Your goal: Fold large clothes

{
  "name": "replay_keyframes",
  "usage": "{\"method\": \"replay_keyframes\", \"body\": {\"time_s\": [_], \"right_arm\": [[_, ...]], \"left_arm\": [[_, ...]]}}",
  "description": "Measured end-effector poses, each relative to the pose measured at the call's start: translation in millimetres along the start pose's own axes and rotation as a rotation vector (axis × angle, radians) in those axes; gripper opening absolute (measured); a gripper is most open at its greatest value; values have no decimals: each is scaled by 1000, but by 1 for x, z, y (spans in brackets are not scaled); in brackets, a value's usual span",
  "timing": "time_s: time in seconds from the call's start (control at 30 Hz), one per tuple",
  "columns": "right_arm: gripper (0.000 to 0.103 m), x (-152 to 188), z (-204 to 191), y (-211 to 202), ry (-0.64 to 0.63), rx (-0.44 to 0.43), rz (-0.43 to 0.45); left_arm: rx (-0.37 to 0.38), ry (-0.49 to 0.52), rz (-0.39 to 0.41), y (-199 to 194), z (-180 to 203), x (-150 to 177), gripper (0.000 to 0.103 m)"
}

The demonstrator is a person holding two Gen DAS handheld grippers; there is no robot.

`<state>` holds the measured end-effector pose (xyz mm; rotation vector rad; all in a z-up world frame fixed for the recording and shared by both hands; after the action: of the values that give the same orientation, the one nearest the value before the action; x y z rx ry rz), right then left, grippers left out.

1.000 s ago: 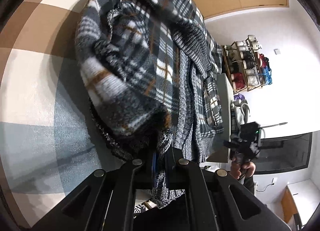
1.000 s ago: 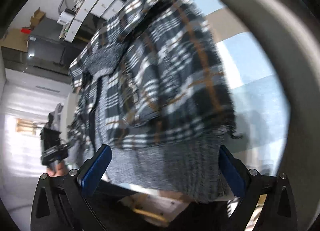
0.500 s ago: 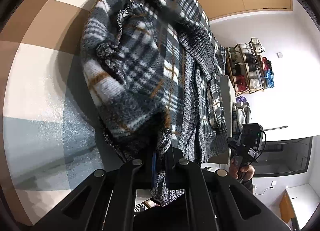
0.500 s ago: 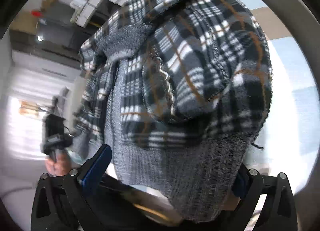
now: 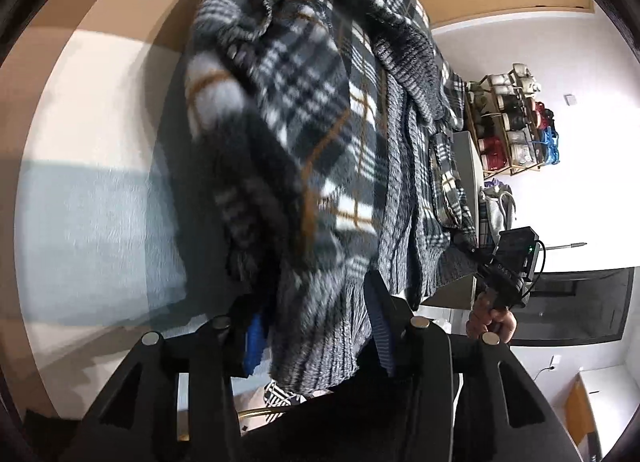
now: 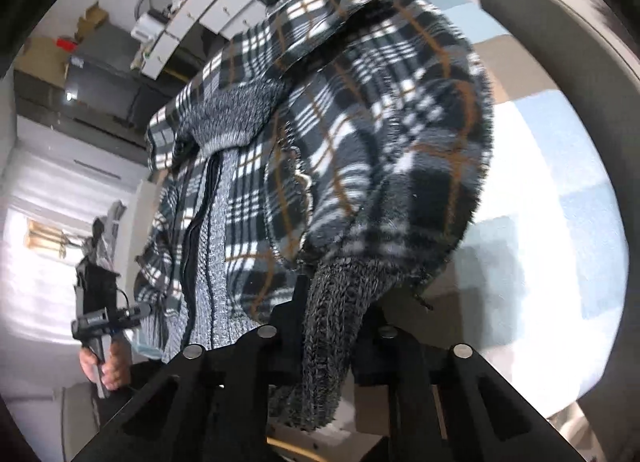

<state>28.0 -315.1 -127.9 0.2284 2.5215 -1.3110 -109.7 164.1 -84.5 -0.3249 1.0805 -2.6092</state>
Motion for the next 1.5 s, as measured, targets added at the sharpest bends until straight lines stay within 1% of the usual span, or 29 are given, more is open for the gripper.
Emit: {"method": "replay_keyframes", "body": {"time_s": [0.03,0.1,0.23,0.3,0.4,0.47,0.5,0.53,0.57,0.6,0.63,0.67,0.7,0.77,0.83,0.87,0.97,1.03,1.1,1.17,1.23,1.3,1.4,1.5], "right_arm": [[14,2,0,-3,-7,-8,18],[14,4,1,-5,-10,-24,37],[14,4,-1,0,-7,-87,49],[15,5,-4,5,-1,-130,49],[17,3,-6,15,1,-134,31],[17,3,-4,18,0,-128,22],[18,4,-1,18,7,-129,21],[19,4,0,19,19,-141,20],[19,4,1,18,28,-146,16],[19,4,1,17,21,-141,10],[19,4,-1,16,6,-129,6],[19,5,-3,15,-5,-117,4],[14,5,-4,13,-11,-102,9],[12,6,-8,5,-25,-107,59],[11,9,-12,-10,-43,-80,120],[11,11,-11,-16,-36,-75,135],[11,21,-11,-31,-35,-72,161],[10,31,-13,-37,-33,-82,171],[10,39,-14,-39,-25,-84,164],[10,48,-17,-41,-11,-87,159],[10,59,-23,-50,-4,-108,159],[10,66,-29,-64,-2,-130,167],[10,82,-35,-86,17,-187,183],[10,93,-39,-105,37,-225,192]], "left_arm": [[6,-2,2,-1,0,2,38],[-16,-2,11,-3,1,6,38],[-50,1,32,-1,6,5,38],[-62,17,34,3,11,2,41],[-68,52,27,10,17,-2,42],[-44,50,25,10,14,-4,40],[-40,42,28,9,12,-4,31],[-52,24,35,8,6,-4,23],[-68,12,40,8,1,-4,6],[-73,-7,47,7,-5,-4,3],[-40,-43,43,6,-10,-5,2],[-25,-76,46,4,-13,-4,2],[-19,-102,53,3,-15,-3,2],[-65,-67,76,1,-9,3,1],[-86,-54,86,-1,-6,11,1],[-77,-59,85,-2,-7,15,1],[-26,-68,34,0,-8,29,0],[-4,-64,17,2,-6,34,0],[5,-66,19,1,-4,40,0],[30,-59,6,0,-1,52,0],[47,-48,-6,-5,-2,65,0],[84,-53,-27,-11,-6,80,0],[132,-73,-54,-23,-10,92,0],[207,-95,-56,-36,-2,87,0]]}}
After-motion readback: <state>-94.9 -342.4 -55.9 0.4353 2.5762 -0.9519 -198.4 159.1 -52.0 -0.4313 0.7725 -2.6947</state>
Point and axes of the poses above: each gripper's, at about its wrist camera, not at the fingertips, and y roughly the way its jaws point, z to its right, x to its underside, the point moved 4 cm from there along y, roughly the way its jaws point, and after that the axes turned 9 degrees about -y, right-handed, at the moved point
